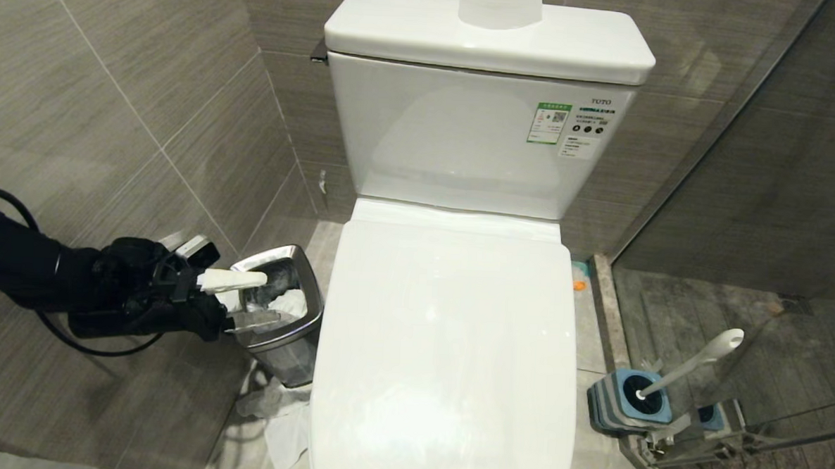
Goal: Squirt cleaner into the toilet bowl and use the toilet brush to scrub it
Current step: Use the left hand to lift the toilet lid slightly
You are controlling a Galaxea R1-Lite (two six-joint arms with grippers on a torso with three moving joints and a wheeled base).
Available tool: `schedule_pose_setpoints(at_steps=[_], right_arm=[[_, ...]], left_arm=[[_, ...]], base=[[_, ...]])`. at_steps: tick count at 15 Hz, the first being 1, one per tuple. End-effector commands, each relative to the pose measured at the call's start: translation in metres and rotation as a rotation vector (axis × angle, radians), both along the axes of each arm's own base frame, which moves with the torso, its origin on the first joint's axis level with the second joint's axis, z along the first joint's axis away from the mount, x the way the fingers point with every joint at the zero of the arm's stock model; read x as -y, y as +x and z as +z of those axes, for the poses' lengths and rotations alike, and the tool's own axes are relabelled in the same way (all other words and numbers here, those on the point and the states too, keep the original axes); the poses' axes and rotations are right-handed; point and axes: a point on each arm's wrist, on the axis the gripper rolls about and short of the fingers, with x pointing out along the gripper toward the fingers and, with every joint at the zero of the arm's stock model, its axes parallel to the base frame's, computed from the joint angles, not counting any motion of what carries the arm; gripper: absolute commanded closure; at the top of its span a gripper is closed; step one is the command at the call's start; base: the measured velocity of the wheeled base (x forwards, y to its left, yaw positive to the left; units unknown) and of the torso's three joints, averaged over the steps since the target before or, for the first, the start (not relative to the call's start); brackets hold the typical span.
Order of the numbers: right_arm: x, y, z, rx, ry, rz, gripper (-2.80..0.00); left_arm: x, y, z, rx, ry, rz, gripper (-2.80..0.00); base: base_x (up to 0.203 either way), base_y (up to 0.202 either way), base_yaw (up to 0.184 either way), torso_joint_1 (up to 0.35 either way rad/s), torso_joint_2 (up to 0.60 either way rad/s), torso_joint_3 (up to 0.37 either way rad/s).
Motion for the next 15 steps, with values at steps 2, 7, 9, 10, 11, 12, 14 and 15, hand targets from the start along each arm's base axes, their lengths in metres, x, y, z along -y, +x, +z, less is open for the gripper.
schedule_pose_setpoints(at_steps=[2,7,9,10,11,12,14,15], right_arm=[[0.000,0.000,0.000,-0.001,0.000,0.001,0.00],[0.000,0.000,0.000,-0.001,0.000,0.001,0.00],[0.000,0.000,0.000,0.001,-0.001,0.001,0.00],[0.000,0.000,0.000,-0.001,0.000,0.001,0.00],[0.000,0.000,0.000,0.001,-0.001,0.001,0.00],[0.000,0.000,0.000,-0.001,0.001,0.001,0.00],[0.000,0.000,0.000,-0.001,-0.001,0.001,0.00],[0.000,0.000,0.000,0.000,0.000,0.001,0.00]], left_arm=[[0.001,-0.019,-0.016,-0.006,-0.016,-0.002,-2.80],[0.003,-0.029,-0.045,0.172,0.015,-0.006,-2.80],[0.006,-0.040,-0.050,0.183,0.016,-0.009,-2.80],[0.009,-0.047,-0.052,0.180,0.016,-0.014,-2.80],[0.011,-0.055,-0.050,0.181,0.015,-0.019,-2.80],[0.013,-0.062,-0.046,0.187,0.016,-0.021,-2.80],[0.015,-0.075,-0.043,0.176,0.014,-0.022,-2.80],[0.016,-0.082,-0.043,0.163,0.012,-0.022,-2.80]], base=[[0.000,0.000,0.000,0.000,0.00,0.000],[0.000,0.000,0.000,0.000,0.00,0.000],[0.000,0.000,0.000,0.000,0.00,0.000],[0.000,0.000,0.000,0.000,0.00,0.000],[0.000,0.000,0.000,0.000,0.00,0.000],[0.000,0.000,0.000,0.000,0.00,0.000],[0.000,0.000,0.000,0.000,0.00,0.000],[0.000,0.000,0.000,0.000,0.00,0.000]])
